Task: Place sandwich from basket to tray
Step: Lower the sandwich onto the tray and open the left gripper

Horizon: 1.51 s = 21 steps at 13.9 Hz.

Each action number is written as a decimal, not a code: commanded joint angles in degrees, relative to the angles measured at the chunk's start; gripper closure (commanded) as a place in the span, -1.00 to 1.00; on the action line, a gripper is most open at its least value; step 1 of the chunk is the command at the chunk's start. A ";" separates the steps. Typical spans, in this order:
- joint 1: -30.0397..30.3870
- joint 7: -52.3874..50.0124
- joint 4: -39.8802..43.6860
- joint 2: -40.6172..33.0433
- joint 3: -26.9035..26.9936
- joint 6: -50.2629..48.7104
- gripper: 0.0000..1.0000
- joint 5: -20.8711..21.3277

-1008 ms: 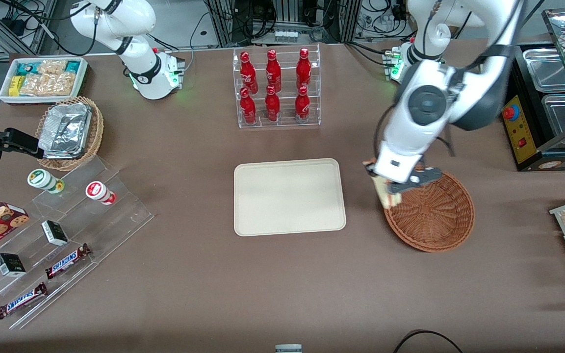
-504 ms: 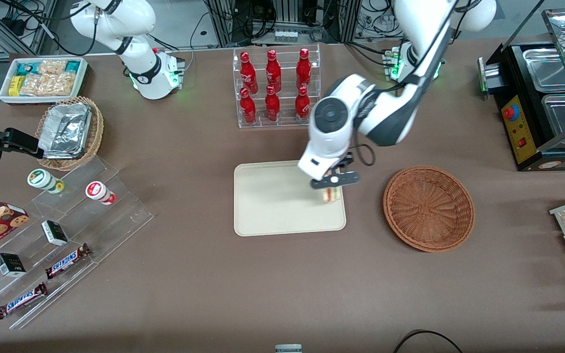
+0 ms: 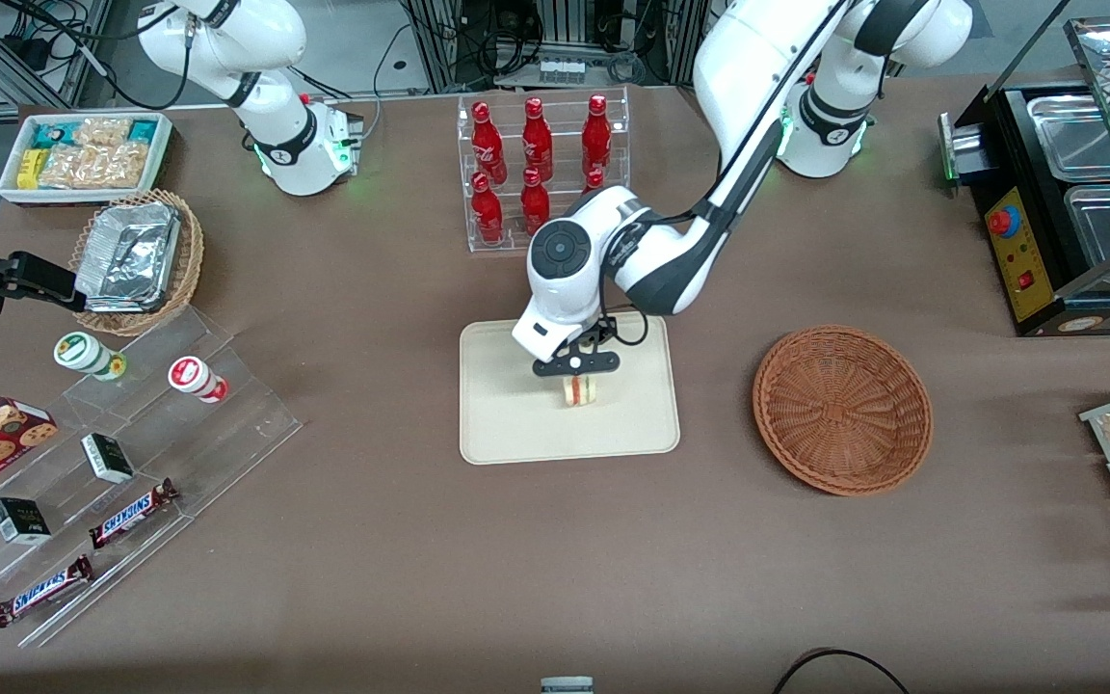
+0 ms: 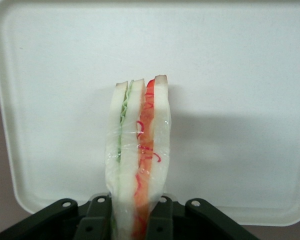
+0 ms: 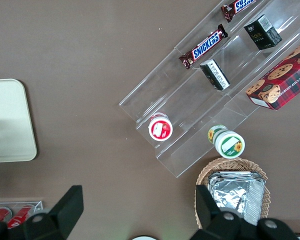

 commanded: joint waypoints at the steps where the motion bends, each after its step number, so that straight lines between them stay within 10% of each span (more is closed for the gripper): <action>1: -1.69 -1.58 1.83 1.93 1.07 0.03 1.00 1.19; 13: -4.06 -5.62 1.39 4.48 0.99 2.06 0.99 7.87; 16: -3.98 -5.71 1.48 4.14 0.99 1.79 -0.99 7.87; 21: -3.45 -6.06 2.79 -0.77 1.07 -3.55 -1.00 6.91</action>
